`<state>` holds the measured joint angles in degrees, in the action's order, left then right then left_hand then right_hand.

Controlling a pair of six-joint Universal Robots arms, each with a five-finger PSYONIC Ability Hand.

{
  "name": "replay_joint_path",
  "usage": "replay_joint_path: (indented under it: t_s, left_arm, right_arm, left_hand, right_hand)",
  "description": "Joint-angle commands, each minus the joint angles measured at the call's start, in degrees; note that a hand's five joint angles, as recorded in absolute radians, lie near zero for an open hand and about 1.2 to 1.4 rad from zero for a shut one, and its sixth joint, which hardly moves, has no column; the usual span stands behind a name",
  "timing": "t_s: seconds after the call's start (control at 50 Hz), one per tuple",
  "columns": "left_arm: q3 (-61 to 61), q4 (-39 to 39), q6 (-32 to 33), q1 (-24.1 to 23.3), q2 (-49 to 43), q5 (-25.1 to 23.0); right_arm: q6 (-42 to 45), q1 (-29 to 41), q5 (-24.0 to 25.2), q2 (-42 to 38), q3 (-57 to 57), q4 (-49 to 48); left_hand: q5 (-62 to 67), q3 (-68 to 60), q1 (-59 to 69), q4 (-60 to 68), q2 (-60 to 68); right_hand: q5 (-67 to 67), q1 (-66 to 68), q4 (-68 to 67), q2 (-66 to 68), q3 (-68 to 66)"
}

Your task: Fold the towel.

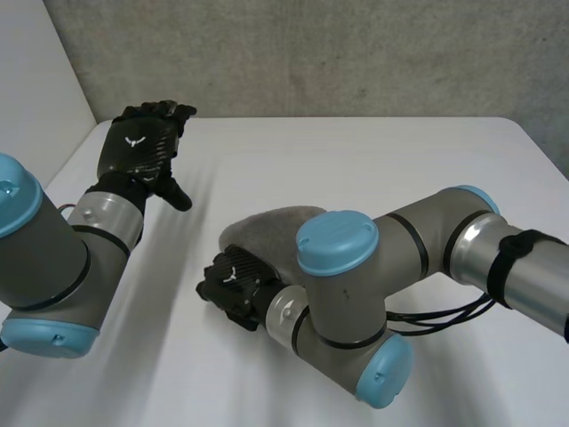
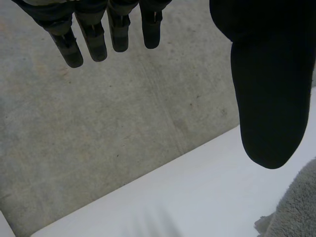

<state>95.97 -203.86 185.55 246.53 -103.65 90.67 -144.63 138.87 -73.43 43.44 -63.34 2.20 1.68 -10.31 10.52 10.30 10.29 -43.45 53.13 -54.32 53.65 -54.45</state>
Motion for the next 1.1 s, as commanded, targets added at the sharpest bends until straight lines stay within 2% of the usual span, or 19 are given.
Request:
replay_joint_path:
  t_s: [0.02,0.04,0.1,0.14,0.26,0.32,0.38,0.48,0.66,0.72,0.76,0.78,0.84,0.86,0.92,0.96,0.98,1.02,1.1]
  left_arm:
    - [0.1,0.0,-0.6,0.1,-0.2,-0.1]
    - [0.1,0.0,-0.6,0.1,-0.2,-0.1]
    - [0.1,0.0,-0.7,-0.3,-0.6,-0.1]
    - [0.2,0.0,-0.7,-0.6,-0.9,-0.1]
    - [0.1,0.0,-0.7,-2.2,-3.0,0.0]
    - [-0.4,0.6,-0.5,-5.3,-6.9,0.1]
    - [-0.6,0.7,-0.5,-6.2,-8.5,0.1]
    - [-1.5,1.2,-0.4,-9.7,-16.2,0.1]
    - [-4.2,4.3,-0.4,-11.2,-20.1,0.1]
    - [-5.3,5.1,-0.4,-11.2,-19.3,0.2]
    - [-6.7,5.6,-0.3,-10.9,-16.6,0.2]
    - [-6.7,5.6,-0.3,-10.9,-16.6,0.2]
    - [-9.1,7.2,-0.5,-10.4,-9.1,0.1]
    - [-9.1,7.2,-0.5,-10.4,-9.0,0.1]
    - [-11.8,9.2,-0.5,-9.7,-4.8,0.3]
    - [-14.7,13.0,-0.5,-8.7,-1.0,1.9]
    - [-14.7,13.1,-0.5,-8.7,-1.0,1.9]
    - [-17.9,17.6,-0.5,-8.0,1.2,4.2]
    - [-20.3,22.2,-0.5,-7.5,2.0,6.6]
  right_arm:
    - [-6.9,-1.5,-6.3,8.8,-5.8,-5.0]
    - [-8.9,-1.8,-6.8,12.1,-8.4,-6.4]
    - [-11.1,-2.5,-7.0,14.7,-11.2,-8.0]
    - [-16.3,-6.0,-7.3,19.2,-16.3,-10.5]
    - [-23.8,-12.5,-7.2,22.0,-20.3,-10.7]
    - [-28.2,-16.0,-6.6,20.9,-20.8,-9.6]
    - [-28.4,-16.7,-6.6,16.6,-20.1,-8.7]
    - [-28.3,-16.9,-6.0,10.7,-18.0,-7.7]
    - [-28.3,-17.1,-5.7,7.6,-15.8,-5.7]
    - [-28.4,-17.1,-5.6,9.3,-15.3,-5.6]
    - [-28.6,-18.8,-6.1,16.5,-15.8,-5.7]
    - [-28.6,-18.8,-6.1,16.6,-15.8,-5.7]
    - [-29.0,-21.5,-6.9,26.0,-16.0,-5.9]
    - [-29.0,-21.5,-6.9,26.1,-16.0,-5.9]
    - [-29.8,-22.4,-9.4,31.1,-15.6,-5.8]
    - [-30.6,-24.9,-14.4,34.5,-15.1,-5.0]
    - [-30.6,-25.0,-14.5,34.5,-15.1,-5.0]
    - [-30.5,-26.5,-18.4,36.3,-14.1,-2.5]
    - [-30.4,-27.0,-20.3,36.8,-12.9,0.5]
  left_hand:
    - [-0.6,-0.7,0.5,0.8,0.8]
    - [-0.6,-0.7,0.5,0.8,0.8]
    - [-0.6,-0.7,0.5,0.8,0.8]
    - [-0.8,-0.6,0.4,0.6,0.6]
    - [-0.6,-0.7,0.5,0.8,0.8]
    - [-0.5,-0.9,0.7,0.9,0.9]
    - [-0.5,-0.9,0.7,0.9,0.9]
    - [-0.5,-0.9,0.7,0.9,0.9]
    - [-0.5,-0.9,0.7,0.9,0.9]
    - [-0.5,-0.9,0.7,0.9,0.9]
    - [-0.6,-0.7,0.5,0.8,0.8]
    - [-0.6,-0.7,0.5,0.8,0.8]
    - [-0.6,-0.7,0.5,0.8,0.8]
    - [-0.6,-0.7,0.5,0.8,0.8]
    - [-0.6,-0.7,0.5,0.8,0.8]
    - [-0.6,-0.7,0.5,0.8,0.8]
    - [-0.6,-0.7,0.5,0.8,0.8]
    - [-0.8,-0.6,0.4,0.6,0.6]
    - [-1.0,-0.4,0.2,0.4,0.4]
  right_hand:
    - [43.5,-43.1,44.3,-43.6,44.4]
    - [43.5,-43.1,44.3,-43.6,44.4]
    - [43.5,-43.1,44.3,-43.6,44.4]
    - [43.5,-43.1,44.3,-43.6,44.4]
    - [43.5,-43.1,44.3,-43.6,44.4]
    - [43.5,-43.1,44.3,-43.6,44.4]
    - [43.5,-43.1,44.3,-43.6,44.4]
    - [43.5,-43.1,44.3,-43.6,44.4]
    - [43.5,-43.1,44.3,-43.6,44.4]
    - [43.5,-43.1,44.3,-43.6,44.4]
    - [43.5,-43.1,44.3,-43.6,44.4]
    - [43.5,-43.1,44.3,-43.6,44.4]
    - [43.5,-43.1,44.3,-43.6,44.4]
    - [43.5,-43.1,44.3,-43.6,44.4]
    - [43.5,-43.1,44.3,-43.6,44.4]
    - [43.5,-43.1,44.3,-43.6,44.4]
    - [43.5,-43.1,44.3,-43.6,44.4]
    - [43.5,-43.1,44.3,-43.6,44.4]
    - [43.5,-43.1,44.3,-43.6,44.4]
